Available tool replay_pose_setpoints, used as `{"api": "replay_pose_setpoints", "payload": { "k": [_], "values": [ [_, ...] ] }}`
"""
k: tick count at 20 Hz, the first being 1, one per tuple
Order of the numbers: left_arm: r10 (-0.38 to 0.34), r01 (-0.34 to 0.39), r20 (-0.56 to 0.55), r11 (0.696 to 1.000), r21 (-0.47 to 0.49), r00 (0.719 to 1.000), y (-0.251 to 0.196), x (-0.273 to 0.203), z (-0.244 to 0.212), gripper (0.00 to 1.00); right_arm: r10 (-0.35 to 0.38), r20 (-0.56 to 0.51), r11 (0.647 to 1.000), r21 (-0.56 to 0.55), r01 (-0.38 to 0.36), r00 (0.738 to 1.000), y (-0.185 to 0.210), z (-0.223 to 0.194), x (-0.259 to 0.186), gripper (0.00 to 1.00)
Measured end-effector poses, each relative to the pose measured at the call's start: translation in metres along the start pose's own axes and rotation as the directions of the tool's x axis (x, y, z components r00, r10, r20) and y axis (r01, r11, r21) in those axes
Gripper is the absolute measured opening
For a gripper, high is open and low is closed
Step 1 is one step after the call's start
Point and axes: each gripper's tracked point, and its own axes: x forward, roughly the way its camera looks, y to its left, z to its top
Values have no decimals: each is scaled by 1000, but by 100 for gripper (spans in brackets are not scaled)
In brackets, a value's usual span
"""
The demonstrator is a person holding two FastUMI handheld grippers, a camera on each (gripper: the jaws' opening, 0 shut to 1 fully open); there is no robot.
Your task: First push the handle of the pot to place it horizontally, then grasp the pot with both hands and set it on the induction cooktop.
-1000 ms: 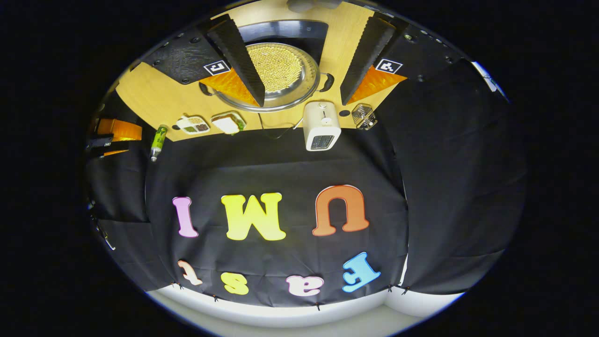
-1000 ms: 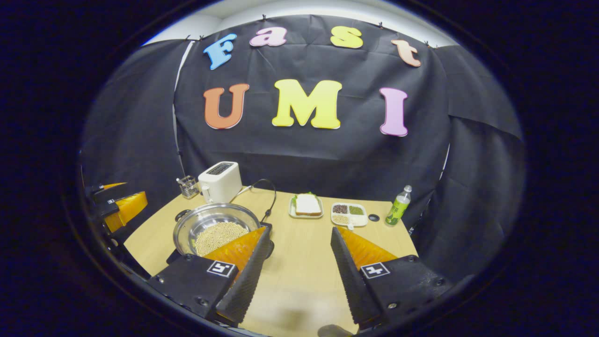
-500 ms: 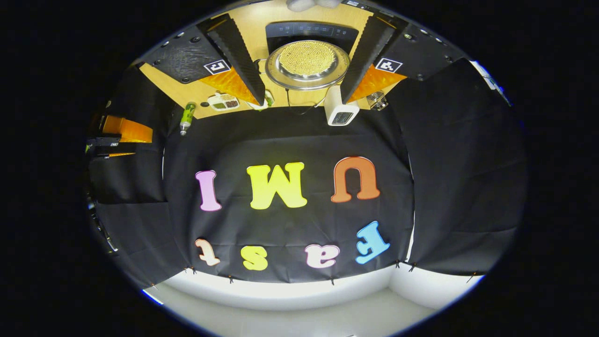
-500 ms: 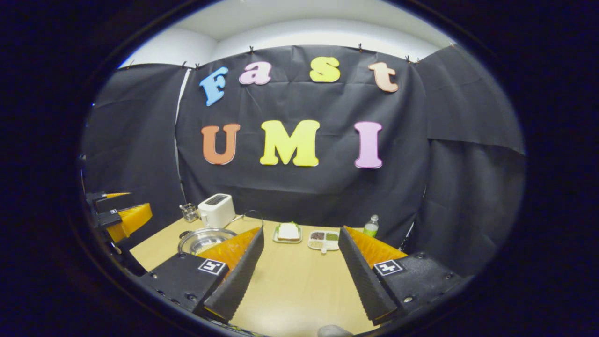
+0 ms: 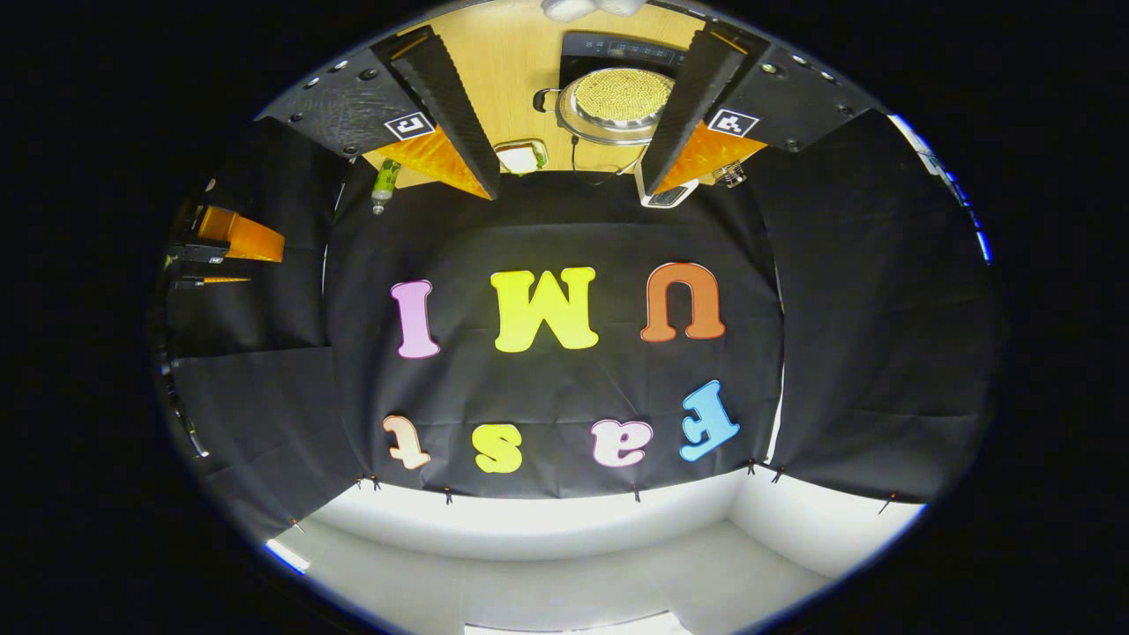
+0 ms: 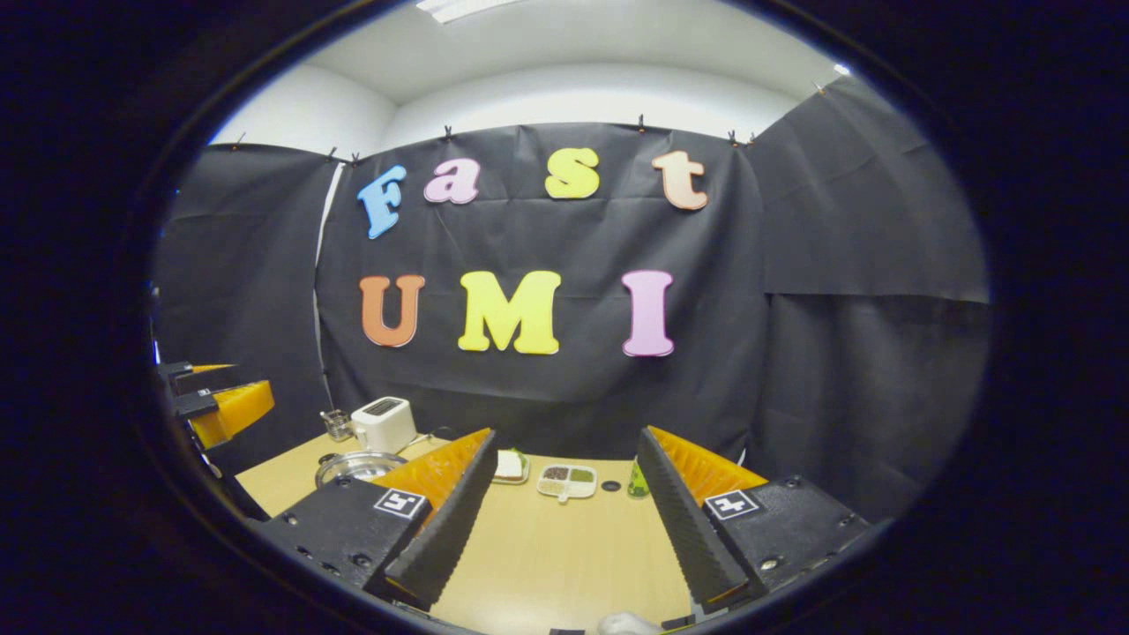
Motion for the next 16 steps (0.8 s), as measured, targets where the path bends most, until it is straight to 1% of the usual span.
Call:
{"api": "replay_pose_setpoints", "payload": {
  "k": [4, 10, 11, 16],
  "values": [
    [0, 0, 7, 1000, -6, 1000, -16, -4, 4, 96, -12, 14, 1000, 18, 11, 1000, -18, 2, -13, 100],
    [-10, 11, 12, 1000, -12, 1000, -33, -5, 11, 96, -63, 19, 997, 39, 62, 998, -48, -4, -20, 100],
    [-15, 15, 14, 1000, -13, 1000, -37, -4, 11, 96, -71, 19, 997, 43, 70, 997, -53, -6, -22, 99],
    [-32, 32, 12, 999, -9, 999, -51, -3, 12, 96, -90, 4, 995, 43, 90, 996, -64, -14, -22, 99]
  ]
}}
